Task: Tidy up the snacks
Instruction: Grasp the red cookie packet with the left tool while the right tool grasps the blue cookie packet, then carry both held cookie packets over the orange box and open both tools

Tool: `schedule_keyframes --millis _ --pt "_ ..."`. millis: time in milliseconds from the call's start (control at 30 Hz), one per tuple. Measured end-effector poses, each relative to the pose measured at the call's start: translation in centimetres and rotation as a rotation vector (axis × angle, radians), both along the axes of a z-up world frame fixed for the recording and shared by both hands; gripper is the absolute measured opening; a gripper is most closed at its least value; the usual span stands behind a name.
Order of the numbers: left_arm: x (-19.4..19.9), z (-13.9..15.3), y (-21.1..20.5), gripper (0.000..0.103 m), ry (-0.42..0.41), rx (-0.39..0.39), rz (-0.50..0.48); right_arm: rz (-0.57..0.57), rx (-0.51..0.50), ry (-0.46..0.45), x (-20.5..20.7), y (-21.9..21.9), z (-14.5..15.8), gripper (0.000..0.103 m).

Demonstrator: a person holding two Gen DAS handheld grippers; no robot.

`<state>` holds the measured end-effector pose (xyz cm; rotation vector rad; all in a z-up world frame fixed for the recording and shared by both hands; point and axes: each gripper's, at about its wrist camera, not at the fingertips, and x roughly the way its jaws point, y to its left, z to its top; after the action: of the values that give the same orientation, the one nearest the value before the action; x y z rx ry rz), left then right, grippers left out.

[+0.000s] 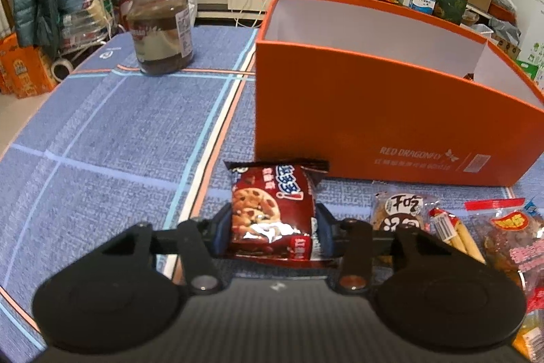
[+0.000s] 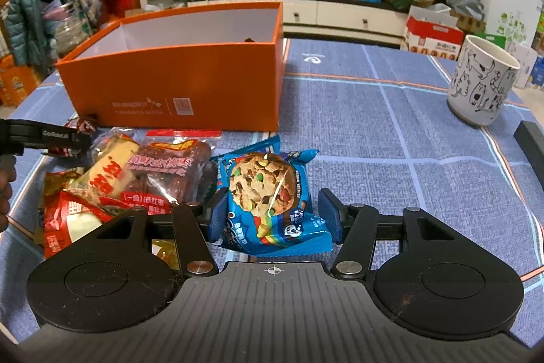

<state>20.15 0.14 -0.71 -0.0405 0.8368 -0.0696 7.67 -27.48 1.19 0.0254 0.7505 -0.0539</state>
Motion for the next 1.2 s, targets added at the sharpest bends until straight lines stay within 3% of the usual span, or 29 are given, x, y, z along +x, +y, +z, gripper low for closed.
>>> schedule_keyframes --millis 333,633,867,1200 --pt "-0.9 1.2 0.6 0.047 -0.023 -0.003 -0.016 0.009 -0.050 -0.051 -0.6 0.1 0.7 0.043" --pt "-4.3 3.8 1.9 0.047 -0.077 -0.012 -0.047 0.034 -0.071 -0.090 -1.0 1.5 1.9 0.043" --pt "-6.6 6.0 1.6 0.047 -0.124 -0.022 -0.092 -0.032 -0.025 -0.051 -0.4 2.0 2.8 0.043" --pt "-7.9 7.9 0.9 0.047 -0.169 -0.070 -0.109 0.002 0.010 -0.087 -0.5 5.0 5.5 0.043"
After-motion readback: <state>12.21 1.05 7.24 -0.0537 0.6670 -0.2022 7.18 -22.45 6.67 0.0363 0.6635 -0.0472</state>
